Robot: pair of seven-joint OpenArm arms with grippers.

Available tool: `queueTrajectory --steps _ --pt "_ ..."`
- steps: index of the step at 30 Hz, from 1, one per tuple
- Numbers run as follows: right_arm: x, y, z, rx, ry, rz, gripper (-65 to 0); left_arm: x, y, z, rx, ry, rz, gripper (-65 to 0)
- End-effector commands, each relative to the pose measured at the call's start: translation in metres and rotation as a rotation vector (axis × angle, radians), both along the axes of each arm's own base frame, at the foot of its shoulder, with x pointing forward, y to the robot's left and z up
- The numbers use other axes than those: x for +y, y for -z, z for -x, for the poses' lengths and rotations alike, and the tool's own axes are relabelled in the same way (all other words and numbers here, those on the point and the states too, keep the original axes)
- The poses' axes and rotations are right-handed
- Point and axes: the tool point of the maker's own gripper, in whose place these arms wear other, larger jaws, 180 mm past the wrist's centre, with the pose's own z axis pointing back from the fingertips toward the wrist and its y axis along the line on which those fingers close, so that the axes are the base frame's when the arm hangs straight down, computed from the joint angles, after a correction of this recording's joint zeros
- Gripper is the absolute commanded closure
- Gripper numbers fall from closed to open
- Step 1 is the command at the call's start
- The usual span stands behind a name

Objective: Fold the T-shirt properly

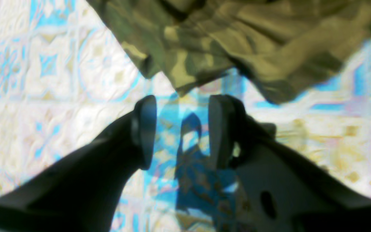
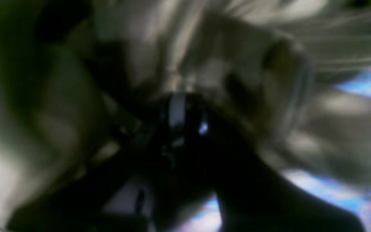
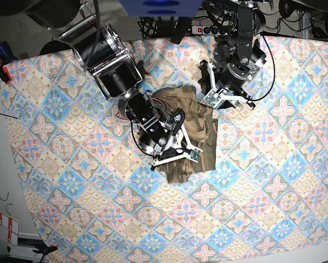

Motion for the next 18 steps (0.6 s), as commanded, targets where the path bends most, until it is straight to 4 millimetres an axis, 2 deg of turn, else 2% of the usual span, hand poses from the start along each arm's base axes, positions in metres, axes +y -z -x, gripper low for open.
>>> queueTrajectory --steps 1,2,3,5,8,10,13,16,18 --pt "0.023 -0.052 -0.030 -0.138 -0.014 -0.086 -4.2 -0.012 -0.013 -0.005 -0.046 0.020 0.032 -26.7" --pt "0.028 -0.069 -0.031 -0.180 -0.020 -0.109 -4.2 -0.018 -0.016 -0.002 -0.050 0.036 0.038 -26.7" --pt "0.031 -0.075 -0.026 -0.199 -0.022 -0.134 -4.2 -0.026 -0.020 0.003 -0.054 0.058 0.047 -26.7" --pt "0.036 -0.082 -0.012 -0.215 -0.022 -0.176 -4.3 -0.045 -0.025 0.015 -0.043 0.125 0.072 -26.7" --pt "0.036 -0.091 -0.008 -0.240 -0.015 -0.192 -4.4 -0.055 -0.026 0.026 -0.020 0.176 0.087 -26.7" --pt "0.029 -0.087 -0.010 -0.252 -0.010 -0.152 -4.4 -0.053 -0.026 0.025 -0.020 0.173 0.084 -26.6" --pt "0.011 -0.066 -0.012 -0.227 0.030 -0.041 -4.4 -0.031 -0.017 0.023 0.000 0.109 0.062 -26.6" --pt "0.003 -0.048 -0.010 -0.200 0.036 0.017 -4.3 -0.020 0.000 0.024 0.044 0.088 0.051 -26.6" --pt "0.000 -0.043 -0.009 -0.195 0.035 0.037 -4.2 -0.017 0.012 0.031 0.082 0.096 0.041 -26.6"
